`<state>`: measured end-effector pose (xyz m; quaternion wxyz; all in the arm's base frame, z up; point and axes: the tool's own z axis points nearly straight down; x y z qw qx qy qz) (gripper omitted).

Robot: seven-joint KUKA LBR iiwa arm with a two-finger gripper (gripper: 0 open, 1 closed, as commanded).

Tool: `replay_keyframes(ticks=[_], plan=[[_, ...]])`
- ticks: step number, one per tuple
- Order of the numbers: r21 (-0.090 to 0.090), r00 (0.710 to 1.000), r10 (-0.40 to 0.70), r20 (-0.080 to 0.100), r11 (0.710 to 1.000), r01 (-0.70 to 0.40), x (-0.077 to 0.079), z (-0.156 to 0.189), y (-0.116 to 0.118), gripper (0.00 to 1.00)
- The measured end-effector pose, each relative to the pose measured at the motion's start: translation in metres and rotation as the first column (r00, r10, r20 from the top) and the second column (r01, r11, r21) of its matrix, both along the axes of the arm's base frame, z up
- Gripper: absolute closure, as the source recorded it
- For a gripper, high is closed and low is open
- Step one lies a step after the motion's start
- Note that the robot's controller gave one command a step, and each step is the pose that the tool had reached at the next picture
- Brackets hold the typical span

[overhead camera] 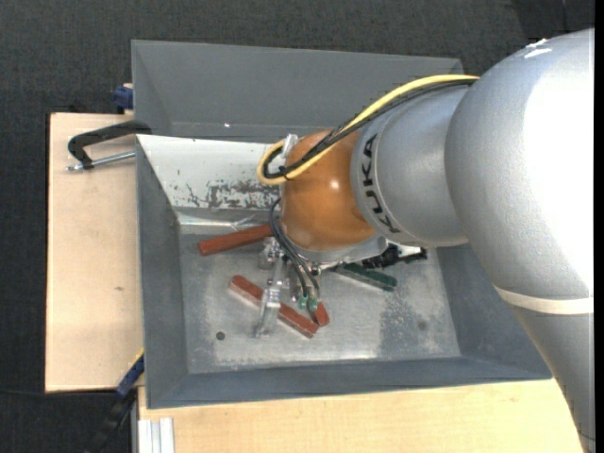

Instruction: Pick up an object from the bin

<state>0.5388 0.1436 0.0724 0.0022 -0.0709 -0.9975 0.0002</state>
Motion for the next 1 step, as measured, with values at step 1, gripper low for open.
replay_keyframes(ticks=[1], plan=[[0.003, 0.992, -0.13, 0.008, 0.992, 0.13, 0.0098, -0.0017, 0.0025, 1.0]])
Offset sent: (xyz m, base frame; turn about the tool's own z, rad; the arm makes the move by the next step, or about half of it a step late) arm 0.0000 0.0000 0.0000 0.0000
